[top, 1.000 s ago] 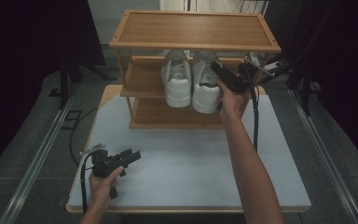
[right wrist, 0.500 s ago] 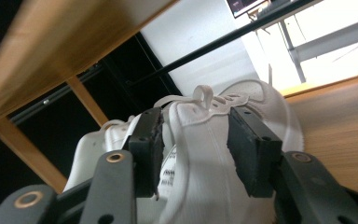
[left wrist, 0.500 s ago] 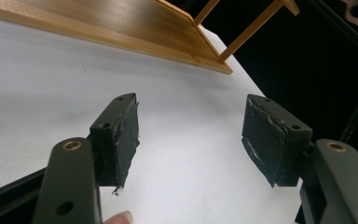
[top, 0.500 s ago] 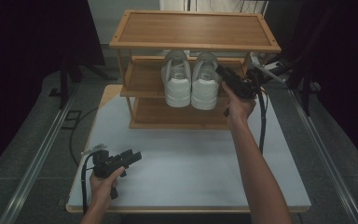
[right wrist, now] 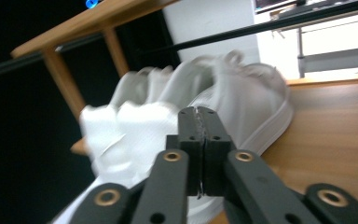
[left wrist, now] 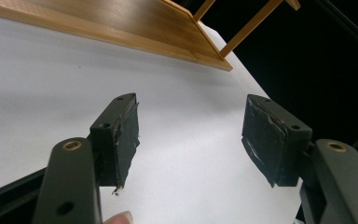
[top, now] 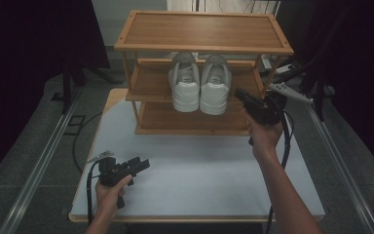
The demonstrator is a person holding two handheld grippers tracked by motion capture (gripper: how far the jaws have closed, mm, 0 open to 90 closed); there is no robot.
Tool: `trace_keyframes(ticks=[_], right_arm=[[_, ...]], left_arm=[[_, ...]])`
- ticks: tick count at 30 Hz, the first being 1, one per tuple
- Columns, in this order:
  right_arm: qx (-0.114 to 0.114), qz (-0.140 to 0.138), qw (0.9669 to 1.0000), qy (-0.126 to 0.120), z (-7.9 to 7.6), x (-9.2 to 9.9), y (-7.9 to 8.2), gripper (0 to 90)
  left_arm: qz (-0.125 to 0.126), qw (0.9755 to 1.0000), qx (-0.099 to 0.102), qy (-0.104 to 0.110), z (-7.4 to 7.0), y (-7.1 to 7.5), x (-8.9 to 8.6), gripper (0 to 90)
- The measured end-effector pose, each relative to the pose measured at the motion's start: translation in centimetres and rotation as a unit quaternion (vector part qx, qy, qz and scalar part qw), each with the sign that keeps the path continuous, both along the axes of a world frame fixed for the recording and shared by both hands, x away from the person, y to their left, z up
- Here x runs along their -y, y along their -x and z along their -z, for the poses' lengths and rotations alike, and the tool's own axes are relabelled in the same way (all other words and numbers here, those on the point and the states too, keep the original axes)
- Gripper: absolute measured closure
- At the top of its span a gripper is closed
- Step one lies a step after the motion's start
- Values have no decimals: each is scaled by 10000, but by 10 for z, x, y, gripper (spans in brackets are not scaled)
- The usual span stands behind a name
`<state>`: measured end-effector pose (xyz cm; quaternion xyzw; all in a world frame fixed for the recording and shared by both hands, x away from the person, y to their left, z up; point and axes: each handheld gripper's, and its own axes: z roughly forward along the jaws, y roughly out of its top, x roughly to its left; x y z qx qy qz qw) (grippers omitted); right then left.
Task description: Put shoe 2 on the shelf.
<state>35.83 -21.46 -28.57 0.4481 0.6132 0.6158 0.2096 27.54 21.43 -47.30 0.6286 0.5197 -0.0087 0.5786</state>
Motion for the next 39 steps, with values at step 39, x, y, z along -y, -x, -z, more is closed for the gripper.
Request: trace_keyframes(ticks=[39], right_arm=[[-186, -16, 9956, 913, 24, -46, -13, 875]], left_arm=[[16, 10000, -70, 25, 3, -3, 1, 365]])
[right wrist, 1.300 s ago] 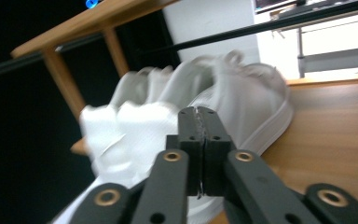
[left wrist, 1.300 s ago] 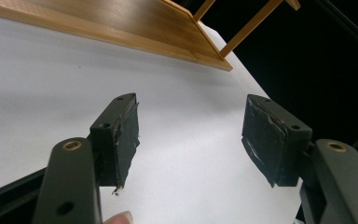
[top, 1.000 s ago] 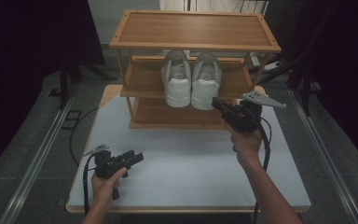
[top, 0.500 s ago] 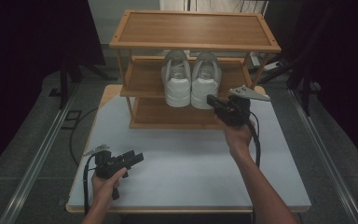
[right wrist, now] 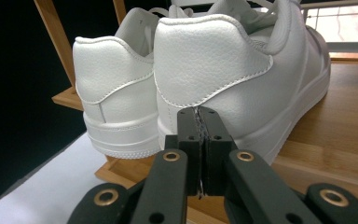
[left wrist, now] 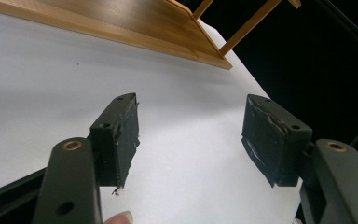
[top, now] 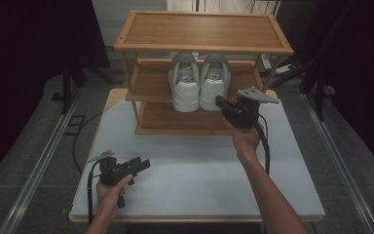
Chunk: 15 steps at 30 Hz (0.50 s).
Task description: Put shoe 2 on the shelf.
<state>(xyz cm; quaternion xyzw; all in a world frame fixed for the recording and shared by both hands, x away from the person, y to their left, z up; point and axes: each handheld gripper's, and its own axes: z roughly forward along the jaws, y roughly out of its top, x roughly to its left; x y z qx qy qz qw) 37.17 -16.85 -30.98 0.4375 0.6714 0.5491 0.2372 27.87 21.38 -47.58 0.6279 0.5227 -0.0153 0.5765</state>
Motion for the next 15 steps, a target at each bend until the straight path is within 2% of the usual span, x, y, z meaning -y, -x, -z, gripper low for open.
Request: trace_keyframes(ticks=[3, 6, 10, 15], right_arm=[[-60, -40, 9999, -139, 1, 3, 0, 854], [-9, -72, 9997, -225, 1, 6, 3, 831], [219, -129, 9993, -275, -1, 12, 11, 715], [371, -280, 9982, -381, -2, 26, 25, 613]], left_arm=[[-9, 10000, 3, -10, 1, 0, 0, 364], [-1, 10000, 19, -6, 0, 0, 1, 365], [31, 10000, 27, -16, 0, 0, 1, 364], [83, 9999, 68, -29, -2, 2, 0, 364]])
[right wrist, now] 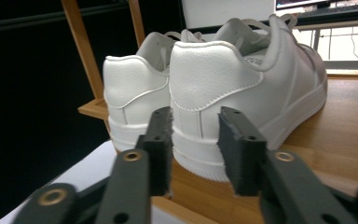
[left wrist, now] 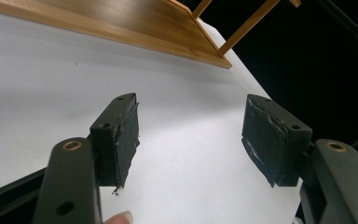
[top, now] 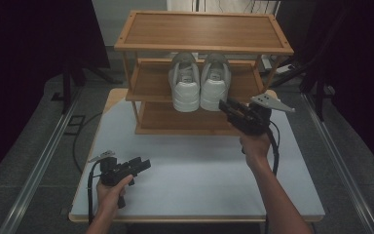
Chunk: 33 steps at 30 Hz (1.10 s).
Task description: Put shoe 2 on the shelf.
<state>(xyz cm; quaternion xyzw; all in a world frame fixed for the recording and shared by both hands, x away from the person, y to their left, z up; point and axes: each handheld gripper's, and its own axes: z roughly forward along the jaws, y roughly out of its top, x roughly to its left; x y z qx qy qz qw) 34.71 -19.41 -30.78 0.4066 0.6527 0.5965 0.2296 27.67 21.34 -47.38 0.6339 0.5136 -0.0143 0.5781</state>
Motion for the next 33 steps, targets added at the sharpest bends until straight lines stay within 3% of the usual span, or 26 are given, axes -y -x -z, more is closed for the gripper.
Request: trace_keyframes(ticks=[8, 12, 19, 26, 33], right_arm=[[138, -157, 9997, -124, 15, 29, 34, 556], [92, -246, 9994, -218, 36, 45, 52, 550], [-95, -131, 9991, -384, 76, 70, 77, 546], [-330, 46, 9988, -361, 108, 80, 86, 538], [-298, 198, 9994, 8, 113, 80, 85, 497]], left_arm=[[54, 9999, 145, 36, -5, 5, -1, 362], [1, 9998, 205, 88, -8, 7, -3, 361], [26, 9999, 166, 41, -5, 6, 1, 361], [72, 9997, 213, -49, -4, 6, 5, 360], [43, 9995, 295, -99, -5, 6, 4, 356]])
